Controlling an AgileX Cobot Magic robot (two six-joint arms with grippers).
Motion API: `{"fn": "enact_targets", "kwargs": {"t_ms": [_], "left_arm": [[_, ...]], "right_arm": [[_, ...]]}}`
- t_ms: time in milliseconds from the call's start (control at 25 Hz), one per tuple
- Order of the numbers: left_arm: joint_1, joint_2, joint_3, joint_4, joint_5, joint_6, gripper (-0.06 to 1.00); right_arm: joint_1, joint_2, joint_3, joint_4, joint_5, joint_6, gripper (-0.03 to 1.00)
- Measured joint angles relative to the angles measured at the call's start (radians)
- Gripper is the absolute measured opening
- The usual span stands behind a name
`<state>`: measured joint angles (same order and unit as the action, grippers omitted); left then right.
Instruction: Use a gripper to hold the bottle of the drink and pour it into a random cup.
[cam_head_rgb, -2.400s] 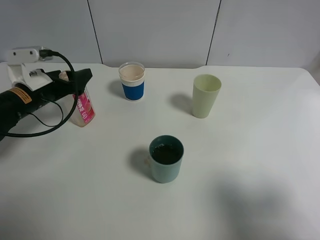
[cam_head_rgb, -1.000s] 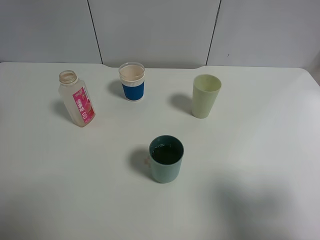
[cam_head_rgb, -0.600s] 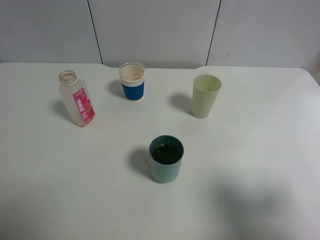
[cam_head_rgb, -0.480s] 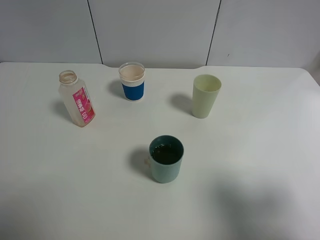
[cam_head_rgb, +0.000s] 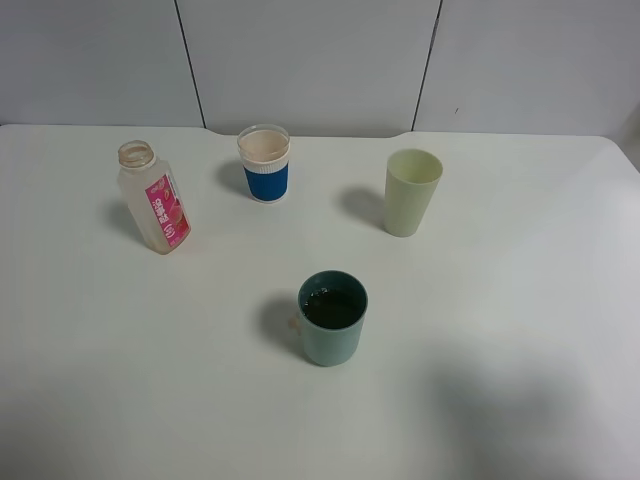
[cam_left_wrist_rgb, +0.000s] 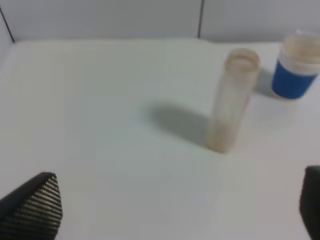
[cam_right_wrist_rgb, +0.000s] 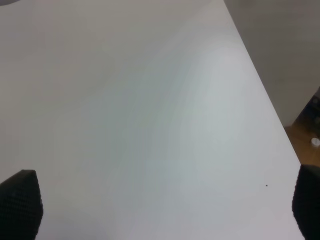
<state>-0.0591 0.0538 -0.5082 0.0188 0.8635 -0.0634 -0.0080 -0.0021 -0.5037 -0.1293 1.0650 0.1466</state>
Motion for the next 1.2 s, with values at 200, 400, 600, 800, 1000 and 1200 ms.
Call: {"fn": "enact_targets", "kwargs": {"t_ms": [200,400,600,800,1000,1200], "left_arm": [[0.000,-0.013,0.000,-0.001,0.015,-0.008,0.92],[0.000,-0.014,-0.013,0.011,0.069,0.003,0.92],[0.000,-0.023,-0.008,0.004,0.197,0.109,0.92],[0.000,-0.043,0.003,0.000,0.193,0.110,0.92],[0.000,-0.046,0.003,-0.006,0.192,0.110,0.92],[0.000,-0.046,0.003,-0.006,0.192,0.110,0.92]], "right_arm": [[0.000,0.000,0.000,0.000,0.000,0.000,1.00],[0.000,0.000,0.000,0.000,0.000,0.000,1.00],[0.000,0.000,0.000,0.000,0.000,0.000,1.00],[0.000,0.000,0.000,0.000,0.000,0.000,1.00],[0.000,0.000,0.000,0.000,0.000,0.000,1.00],[0.000,0.000,0.000,0.000,0.000,0.000,1.00]]}}
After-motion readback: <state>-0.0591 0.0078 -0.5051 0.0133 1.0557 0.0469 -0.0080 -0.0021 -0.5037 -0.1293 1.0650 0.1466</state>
